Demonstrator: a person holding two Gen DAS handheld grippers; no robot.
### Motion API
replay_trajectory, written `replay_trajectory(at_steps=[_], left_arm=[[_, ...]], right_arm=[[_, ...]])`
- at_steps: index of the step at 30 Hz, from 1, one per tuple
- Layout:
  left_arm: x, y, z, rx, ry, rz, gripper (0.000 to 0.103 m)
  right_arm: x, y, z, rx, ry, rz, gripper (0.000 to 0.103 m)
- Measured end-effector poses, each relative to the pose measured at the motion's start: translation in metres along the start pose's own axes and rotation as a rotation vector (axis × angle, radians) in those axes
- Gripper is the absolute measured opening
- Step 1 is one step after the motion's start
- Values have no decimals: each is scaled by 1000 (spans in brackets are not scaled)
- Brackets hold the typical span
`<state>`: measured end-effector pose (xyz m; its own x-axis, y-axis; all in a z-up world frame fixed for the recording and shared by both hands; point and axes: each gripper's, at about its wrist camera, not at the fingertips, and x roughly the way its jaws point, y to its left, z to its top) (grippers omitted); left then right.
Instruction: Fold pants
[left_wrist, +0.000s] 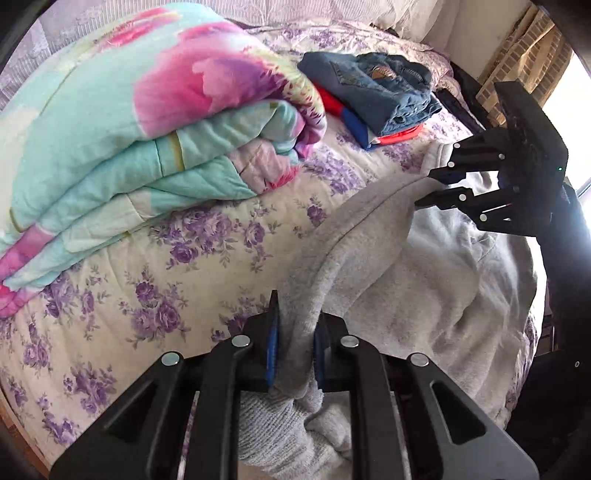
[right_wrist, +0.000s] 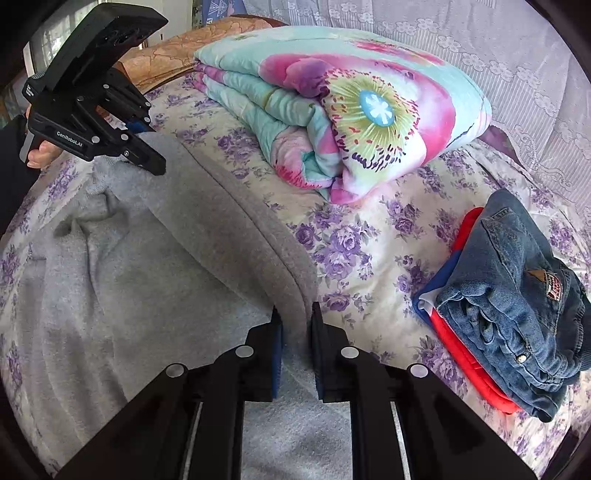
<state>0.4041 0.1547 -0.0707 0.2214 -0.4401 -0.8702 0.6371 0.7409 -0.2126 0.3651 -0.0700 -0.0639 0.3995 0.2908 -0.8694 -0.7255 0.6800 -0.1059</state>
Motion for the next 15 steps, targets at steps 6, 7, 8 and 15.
replay_trajectory(at_steps=[6, 7, 8, 15], left_arm=[[-42, -53, -45, 103, -75, 13, 14], [-51, -64, -54, 127, -98, 12, 14], [-59, -74, -64, 135, -119, 6, 15], [-70, -126, -135, 221, -102, -7, 15]], right_arm=[[-78, 54, -40, -21, -87, -10, 15], [-91, 69, -50, -29, -97, -16, 15], [-103, 84, -61, -36, -106, -20, 15], [-120, 180, -124, -5, -52, -18, 15]])
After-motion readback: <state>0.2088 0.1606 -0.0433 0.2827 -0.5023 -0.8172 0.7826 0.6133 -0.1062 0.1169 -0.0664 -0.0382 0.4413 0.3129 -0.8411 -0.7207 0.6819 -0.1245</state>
